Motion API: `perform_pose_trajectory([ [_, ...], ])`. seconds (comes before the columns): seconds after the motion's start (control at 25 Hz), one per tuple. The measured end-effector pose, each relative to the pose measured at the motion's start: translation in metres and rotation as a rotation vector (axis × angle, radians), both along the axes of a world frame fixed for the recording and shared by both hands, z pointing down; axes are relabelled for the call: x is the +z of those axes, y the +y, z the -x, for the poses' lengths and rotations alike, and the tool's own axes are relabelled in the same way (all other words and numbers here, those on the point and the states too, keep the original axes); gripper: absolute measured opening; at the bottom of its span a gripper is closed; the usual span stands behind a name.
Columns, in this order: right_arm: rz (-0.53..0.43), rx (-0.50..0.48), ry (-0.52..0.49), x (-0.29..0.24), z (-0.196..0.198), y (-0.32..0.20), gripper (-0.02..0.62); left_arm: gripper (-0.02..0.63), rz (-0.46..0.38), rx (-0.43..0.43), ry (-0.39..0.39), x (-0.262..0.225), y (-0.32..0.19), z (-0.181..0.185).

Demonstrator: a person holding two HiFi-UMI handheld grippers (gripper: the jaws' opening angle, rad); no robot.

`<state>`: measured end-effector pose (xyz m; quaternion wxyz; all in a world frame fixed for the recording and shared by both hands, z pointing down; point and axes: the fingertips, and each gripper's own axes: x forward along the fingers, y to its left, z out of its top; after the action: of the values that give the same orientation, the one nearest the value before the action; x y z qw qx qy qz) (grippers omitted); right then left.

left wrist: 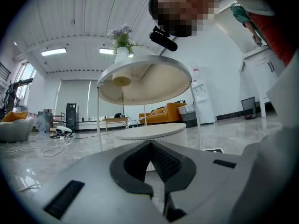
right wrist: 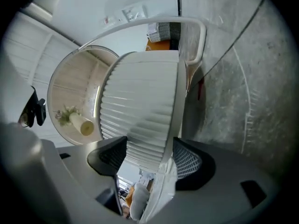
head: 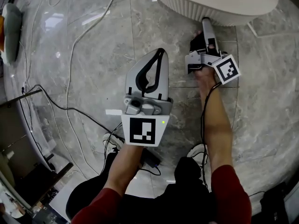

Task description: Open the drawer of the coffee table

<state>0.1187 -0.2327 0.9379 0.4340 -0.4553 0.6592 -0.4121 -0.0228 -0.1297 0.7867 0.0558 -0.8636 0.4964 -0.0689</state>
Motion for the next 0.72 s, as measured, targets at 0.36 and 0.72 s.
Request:
perform_pose_trajectory([
  [0.36,-0.054,-0.033,-0.051,-0.005,0.003,0.001,0.269,0.008,0.006,-0.022,0.023,0.002,-0.011,-0.002],
  [0.72,-0.028,-0.047,-0.047,-0.005,0.011,0.014,0.258,0.008,0.006,-0.03,0.041,0.002,-0.011,-0.002],
])
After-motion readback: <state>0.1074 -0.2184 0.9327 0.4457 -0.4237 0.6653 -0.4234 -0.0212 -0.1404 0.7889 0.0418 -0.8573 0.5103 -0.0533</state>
